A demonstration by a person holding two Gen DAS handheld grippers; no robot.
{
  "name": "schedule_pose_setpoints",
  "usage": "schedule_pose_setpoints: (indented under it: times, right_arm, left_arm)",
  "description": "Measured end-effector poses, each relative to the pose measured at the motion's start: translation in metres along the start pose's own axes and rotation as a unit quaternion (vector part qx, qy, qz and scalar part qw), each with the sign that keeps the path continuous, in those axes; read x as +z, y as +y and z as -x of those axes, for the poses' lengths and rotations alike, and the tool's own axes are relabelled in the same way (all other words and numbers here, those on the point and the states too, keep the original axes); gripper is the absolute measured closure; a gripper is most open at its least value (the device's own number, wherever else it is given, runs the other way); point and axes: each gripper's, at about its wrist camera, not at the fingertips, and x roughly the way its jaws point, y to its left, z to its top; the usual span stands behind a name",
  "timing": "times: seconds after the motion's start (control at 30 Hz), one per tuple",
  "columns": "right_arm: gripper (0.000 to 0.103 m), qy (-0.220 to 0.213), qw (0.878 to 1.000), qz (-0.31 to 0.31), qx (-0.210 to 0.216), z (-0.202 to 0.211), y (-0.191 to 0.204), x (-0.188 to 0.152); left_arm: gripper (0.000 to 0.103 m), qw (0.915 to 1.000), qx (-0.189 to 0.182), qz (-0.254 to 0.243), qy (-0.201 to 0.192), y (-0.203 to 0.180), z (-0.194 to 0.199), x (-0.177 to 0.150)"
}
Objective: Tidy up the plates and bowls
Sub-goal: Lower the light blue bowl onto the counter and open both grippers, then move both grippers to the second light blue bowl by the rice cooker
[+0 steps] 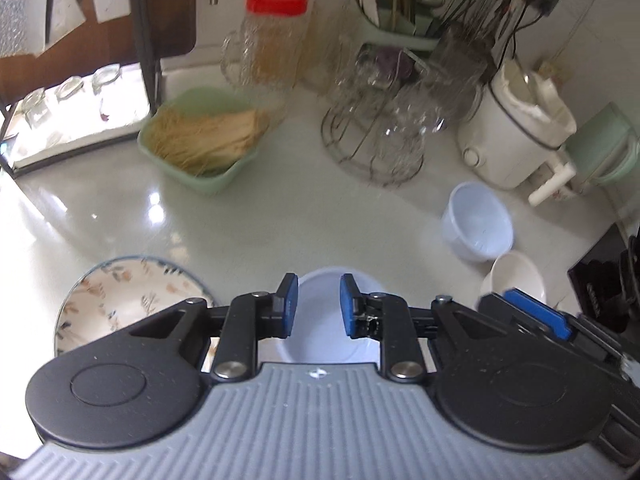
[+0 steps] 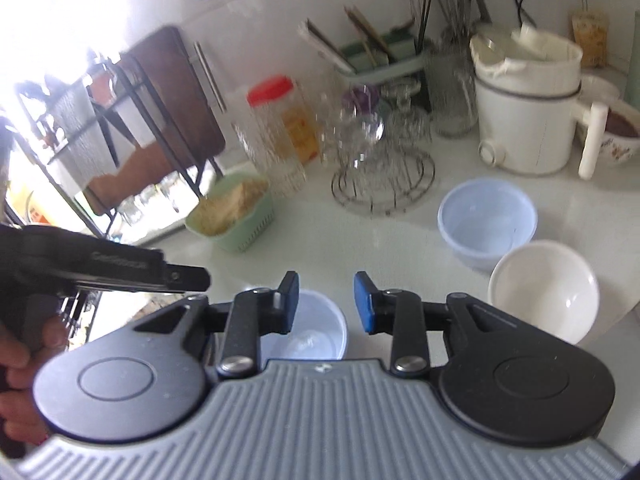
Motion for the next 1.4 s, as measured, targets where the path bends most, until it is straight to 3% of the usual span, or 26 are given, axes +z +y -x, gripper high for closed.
schedule_pose_setpoints:
  times: [0.3, 0.7, 0.93, 1.23, 1.4]
  right_arm:
    - [0.069, -0.044, 0.999, 0.004, 0.002, 0.029, -0.023, 0.025]
    - [0.068, -0.058, 0.998, -0.01, 0.011, 0.041, -0.056, 0.042]
    - [0.068, -0.061, 0.998, -0.027, -0.003, 0.041, -0.059, 0.047]
    - [0.068, -0.099, 0.993, -0.054, -0.032, 0.048, -0.056, 0.042]
    - [0.068, -0.091, 0.992, -0.062, -0.057, 0.049, -0.055, 0.042]
  left_arm:
    - [0.077, 0.9993, -0.012, -0.002, -0.036, -0.036, 0.01, 0.009]
    - [0.077, 0.9951, -0.018, -0.036, -0.09, -0.074, 0.04, 0.016]
    - [0.077, 0.9935, -0.022, -0.056, -0.097, -0.072, 0.046, 0.025]
    - [0.077, 0.9915, -0.055, -0.077, -0.089, -0.065, 0.039, 0.027]
    - [0.077, 0.9889, -0.072, -0.103, -0.079, -0.066, 0.033, 0.023]
